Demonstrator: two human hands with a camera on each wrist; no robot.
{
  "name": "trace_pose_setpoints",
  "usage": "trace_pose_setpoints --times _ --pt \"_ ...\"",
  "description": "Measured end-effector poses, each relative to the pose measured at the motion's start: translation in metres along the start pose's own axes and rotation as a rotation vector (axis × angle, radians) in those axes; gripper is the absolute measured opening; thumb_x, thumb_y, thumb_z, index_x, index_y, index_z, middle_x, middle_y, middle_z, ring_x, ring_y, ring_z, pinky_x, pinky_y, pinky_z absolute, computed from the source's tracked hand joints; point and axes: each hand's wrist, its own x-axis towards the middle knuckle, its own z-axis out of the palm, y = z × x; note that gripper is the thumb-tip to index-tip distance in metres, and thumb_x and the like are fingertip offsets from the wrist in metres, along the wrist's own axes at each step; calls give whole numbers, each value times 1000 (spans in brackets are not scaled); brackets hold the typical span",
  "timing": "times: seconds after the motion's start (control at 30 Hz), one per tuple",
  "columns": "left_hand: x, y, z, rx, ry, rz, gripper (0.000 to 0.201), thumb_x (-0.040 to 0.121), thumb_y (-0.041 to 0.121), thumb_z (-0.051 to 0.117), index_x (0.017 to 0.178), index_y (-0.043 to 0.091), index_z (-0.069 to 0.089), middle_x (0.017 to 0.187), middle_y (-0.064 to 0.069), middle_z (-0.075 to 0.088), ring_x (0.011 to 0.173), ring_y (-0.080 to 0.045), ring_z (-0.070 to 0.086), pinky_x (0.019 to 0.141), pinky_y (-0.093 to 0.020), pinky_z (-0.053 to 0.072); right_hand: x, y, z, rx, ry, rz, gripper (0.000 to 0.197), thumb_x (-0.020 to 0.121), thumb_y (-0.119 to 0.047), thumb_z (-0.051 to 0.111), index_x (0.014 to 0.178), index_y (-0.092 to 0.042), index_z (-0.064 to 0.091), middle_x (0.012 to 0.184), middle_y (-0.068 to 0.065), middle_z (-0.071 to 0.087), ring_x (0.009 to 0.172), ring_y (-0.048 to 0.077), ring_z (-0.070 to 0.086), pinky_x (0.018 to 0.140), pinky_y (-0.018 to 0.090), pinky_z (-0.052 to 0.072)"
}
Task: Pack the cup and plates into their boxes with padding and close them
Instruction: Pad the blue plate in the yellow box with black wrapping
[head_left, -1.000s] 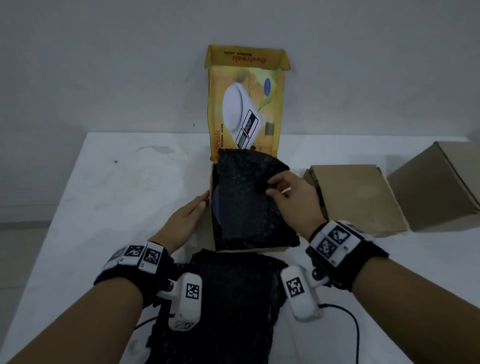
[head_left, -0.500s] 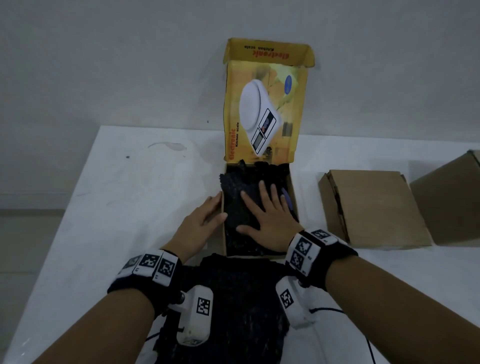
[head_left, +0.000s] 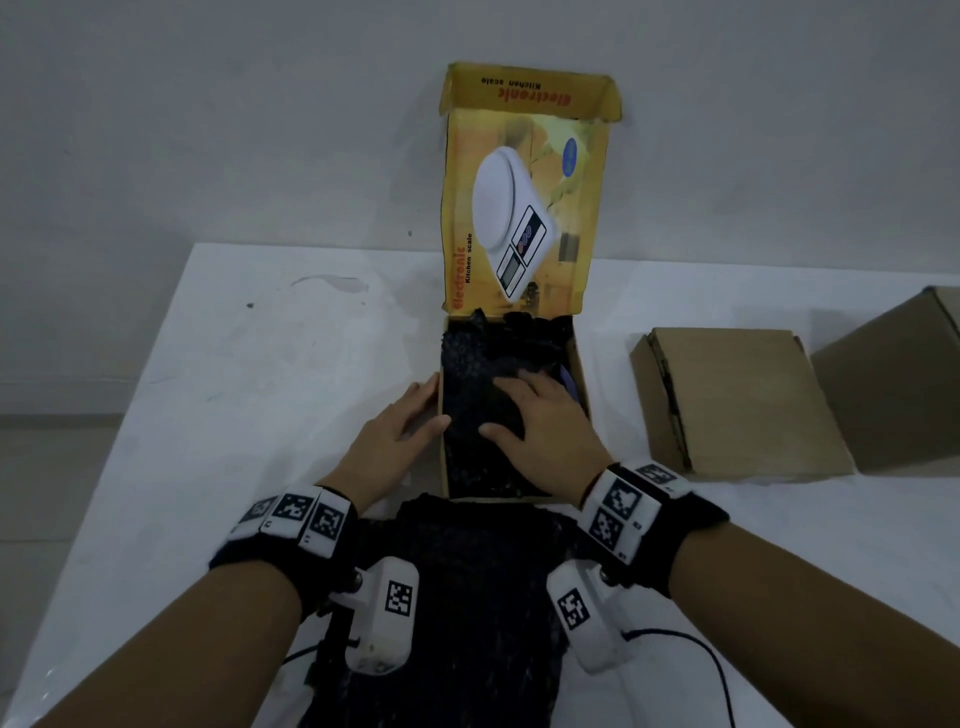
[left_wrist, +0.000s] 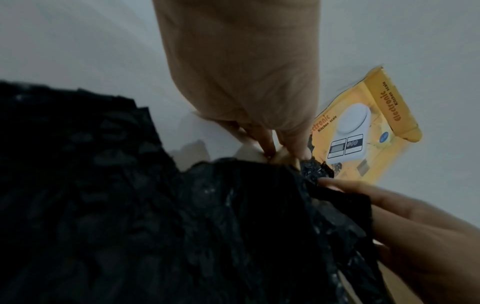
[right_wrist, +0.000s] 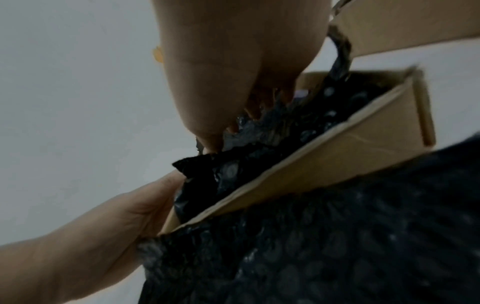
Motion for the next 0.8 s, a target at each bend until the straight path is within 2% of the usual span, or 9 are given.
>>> trace_pose_setpoints --times 0.07,0.13,0.2,0.3,0.37,0.47,0.6,0.73,0.8 --pt "1 -3 -4 -43 -28 -29 59 91 35 56 144 36 32 152 13 29 142 1 13 115 -26 20 -18 -2 -10 83 58 -175 30 90 -33 58 119 -26 56 113 1 60 102 19 58 87 37 49" --pt "0 -6 -8 -77 -69 -54 62 89 34 60 144 38 32 153 13 27 142 1 14 118 -33 20 -38 -5 -13 53 -23 -310 12 87 -30 62 98 -26 64 86 -4 66 76 14 61 70 37 52" --pt "-2 -6 -10 -77 -106 -56 63 88 36 61 144 40 31 153 14 26 142 0 13 118 -38 21 -56 -6 -7 -69 -141 -410 14 88 -38 60 95 -27 64 85 -3 68 77 18 63 69 38 52" --pt "-3 -4 -7 -69 -88 -66 63 90 32 60 145 39 29 154 13 24 143 -1 11 117 -37 22 -74 -6 20 -254 -276 -485 37 89 -46 55 119 -24 56 109 3 62 98 25 59 77 41 50" --pt "-4 -4 -5 -78 -60 -81 62 90 33 60 144 40 30 155 10 23 142 0 11 117 -37 22 -79 -9 33 -272 -295 -428 50 88 -42 58 132 -21 46 121 6 54 110 26 51 82 40 48" --pt "-7 -5 -4 -98 -47 -71 61 89 36 60 143 42 33 154 9 27 141 2 10 117 -36 21 -79 -12 36 -222 -270 -347 34 88 -31 59 119 -18 55 115 5 57 109 25 51 82 39 47" --pt "-8 2 -5 -89 -48 -76 57 91 30 58 143 36 36 152 10 32 142 1 10 117 -36 20 -80 -10 23 -154 -273 -414 14 87 -29 59 96 -20 65 100 1 61 95 22 56 77 38 49" --pt "-8 13 -8 -156 2 -77 42 98 24 47 139 24 44 145 5 43 138 -5 30 111 -24 25 -74 1 -17 48 -87 -398 10 86 -35 63 88 -27 69 81 -11 58 76 8 53 70 26 45" --pt "-6 15 -8 -131 3 -104 39 99 18 43 138 12 44 137 -3 49 122 0 49 93 -9 37 -64 13 -36 196 176 -265 6 84 -30 67 82 -25 69 73 -13 61 67 5 55 66 25 48"
